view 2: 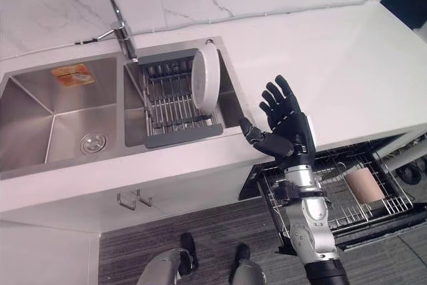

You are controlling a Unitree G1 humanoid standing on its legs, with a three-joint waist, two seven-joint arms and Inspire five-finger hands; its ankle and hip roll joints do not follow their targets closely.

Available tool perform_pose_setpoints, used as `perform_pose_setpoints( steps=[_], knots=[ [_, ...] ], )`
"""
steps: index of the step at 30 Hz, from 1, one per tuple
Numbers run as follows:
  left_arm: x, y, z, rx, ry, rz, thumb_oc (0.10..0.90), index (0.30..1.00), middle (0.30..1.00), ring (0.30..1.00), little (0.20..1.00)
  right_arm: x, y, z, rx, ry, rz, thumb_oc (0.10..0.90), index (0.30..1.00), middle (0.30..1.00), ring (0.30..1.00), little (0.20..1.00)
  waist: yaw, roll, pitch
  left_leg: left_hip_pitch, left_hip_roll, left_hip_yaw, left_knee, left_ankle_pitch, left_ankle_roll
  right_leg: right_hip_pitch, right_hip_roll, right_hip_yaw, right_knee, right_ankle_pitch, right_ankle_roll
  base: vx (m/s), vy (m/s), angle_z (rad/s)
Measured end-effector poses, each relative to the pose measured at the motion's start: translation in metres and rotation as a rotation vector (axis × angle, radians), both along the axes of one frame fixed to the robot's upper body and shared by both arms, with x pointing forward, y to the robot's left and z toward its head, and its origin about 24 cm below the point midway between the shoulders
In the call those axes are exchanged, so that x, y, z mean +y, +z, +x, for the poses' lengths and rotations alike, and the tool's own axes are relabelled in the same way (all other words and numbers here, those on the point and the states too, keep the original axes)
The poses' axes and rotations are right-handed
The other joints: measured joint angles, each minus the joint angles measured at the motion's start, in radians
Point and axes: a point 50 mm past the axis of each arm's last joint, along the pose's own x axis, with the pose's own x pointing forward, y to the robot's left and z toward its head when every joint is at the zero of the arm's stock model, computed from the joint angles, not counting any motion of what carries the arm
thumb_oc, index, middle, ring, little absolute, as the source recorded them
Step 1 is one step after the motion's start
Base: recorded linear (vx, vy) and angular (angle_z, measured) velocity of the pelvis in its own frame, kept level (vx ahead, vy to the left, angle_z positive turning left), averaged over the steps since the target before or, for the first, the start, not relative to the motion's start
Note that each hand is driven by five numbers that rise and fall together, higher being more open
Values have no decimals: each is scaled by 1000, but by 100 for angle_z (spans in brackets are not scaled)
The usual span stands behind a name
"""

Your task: Place the dishes in the dishwasher.

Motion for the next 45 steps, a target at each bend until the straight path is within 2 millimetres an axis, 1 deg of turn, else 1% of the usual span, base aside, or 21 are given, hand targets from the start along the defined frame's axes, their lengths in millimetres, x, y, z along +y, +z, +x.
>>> perform_pose_setpoints(
  steps=[2,3,5,7,10,13,14,15,18,20,23,24,26,28,29,30,33,37,39,41,45],
  knots=[
    [-4,-2,-6,10,7,-26,800,900,900,900,900,0,2,1,-4,-4,2,800,900,900,900,900,4,20,-7,0,5,-20,-1,10,-14,9,17,10,-23,12,-6,39,-2,-31],
    [-4,-2,-11,23,11,-28,800,900,900,900,900,0,2,1,-4,-7,3,800,900,900,900,900,1,22,-8,5,5,-21,-6,18,-9,10,20,14,-23,12,-7,47,-3,-22],
    [-4,-2,-11,20,13,-27,800,900,900,900,900,-5,4,0,-8,-29,7,800,900,900,900,900,-14,18,-8,9,0,-21,-13,31,15,10,21,16,-24,15,-13,59,-5,-6],
    [-5,-2,-6,-3,12,-27,800,900,900,900,900,-9,5,0,-12,-48,11,800,900,900,900,900,-19,16,-9,22,-4,-21,-17,41,38,25,20,16,-34,19,-7,76,0,-1],
    [-5,-1,0,-27,6,-23,800,900,900,900,900,-8,6,1,-14,-41,10,800,900,900,900,900,-17,15,-10,55,-9,-21,-31,40,39,58,20,14,-51,19,-5,54,8,0],
    [-5,-1,4,-34,3,-24,800,900,900,900,900,-4,14,7,-37,-27,10,800,900,900,900,900,-15,16,-11,63,-9,-23,-33,39,37,68,20,11,-51,15,-6,59,10,3],
    [-5,-1,3,-30,3,-25,800,900,900,900,900,-2,18,11,-39,-17,8,800,900,900,900,900,-10,16,-11,74,-10,-26,-33,38,36,81,20,9,-51,14,-6,51,-2,3],
    [-5,-1,4,-32,2,-25,800,900,900,900,900,2,23,14,-54,1,6,800,900,900,900,900,4,17,-12,75,-9,-26,-33,37,34,81,20,9,-47,12,-7,55,-10,7],
    [-5,-1,1,-21,3,-27,800,900,900,900,900,11,29,22,-57,24,4,800,900,900,900,900,19,19,-13,74,-13,-43,-29,30,22,89,16,-6,-38,1,-13,56,-14,14],
    [-5,-1,1,-20,3,-27,800,900,900,900,900,9,26,26,-37,13,4,800,900,900,900,900,36,18,-21,74,-16,-51,-29,28,21,87,14,-10,-33,-5,-14,38,-11,15],
    [-5,-2,-3,2,2,-29,800,900,900,900,900,14,26,30,-13,35,-2,800,900,900,900,900,58,23,-28,70,-21,-54,-26,29,23,89,10,-13,-29,-7,-11,34,-7,5],
    [-5,-2,-3,5,-1,-29,800,900,900,900,900,15,26,31,-9,38,-3,800,900,900,900,900,58,23,-28,70,-21,-55,-25,29,23,89,10,-14,-28,-6,-10,33,2,4],
    [-6,-2,-5,12,-8,-30,800,900,900,900,900,24,25,34,7,78,60,800,900,900,900,900,62,22,-28,69,-21,-58,-18,33,30,92,9,-16,-25,-6,-8,42,10,4],
    [-6,-2,-4,9,-17,-31,800,900,900,900,900,30,17,38,44,100,129,800,900,900,900,900,68,23,-28,64,-22,-64,-13,32,29,93,8,-22,-21,-7,-7,40,6,14],
    [-7,-1,0,-1,-24,-44,800,900,900,900,900,30,9,40,84,96,139,800,900,900,900,900,64,24,-29,57,-24,-75,-12,33,29,92,6,-36,-21,-8,-7,32,-7,21],
    [-7,-2,-1,2,-24,-48,800,900,900,900,900,30,5,41,105,95,138,800,900,900,900,900,67,25,-29,56,-24,-75,-12,32,27,92,6,-37,-20,-9,-10,34,-8,12],
    [-8,-2,-2,16,-56,-44,800,900,900,900,900,30,0,45,136,71,146,800,900,900,900,900,83,26,-31,55,-24,-80,-11,32,26,94,6,-41,-16,-11,-11,16,3,3],
    [-9,-3,-7,40,-57,-48,800,900,900,900,900,29,3,47,138,44,146,800,900,900,900,900,90,26,-31,54,-27,-83,-10,32,26,95,4,-42,-15,-10,-11,39,14,4],
    [-9,-3,-8,51,-62,-47,800,900,900,900,900,29,7,55,138,32,149,800,900,900,900,900,92,26,-31,54,-28,-86,-9,33,27,99,3,-46,-15,-9,-9,38,0,6],
    [-9,-3,-6,44,-67,-47,800,900,900,900,900,26,4,57,154,11,152,800,900,900,900,900,89,26,-31,55,-33,-101,-9,34,26,112,3,-61,-20,-9,-9,23,4,17],
    [-10,-3,-5,44,-79,-49,800,900,900,900,900,28,0,58,173,10,158,800,900,900,900,900,95,26,-31,55,-35,-104,-10,36,24,113,1,-65,-19,-10,-10,27,5,6]
  ],
)
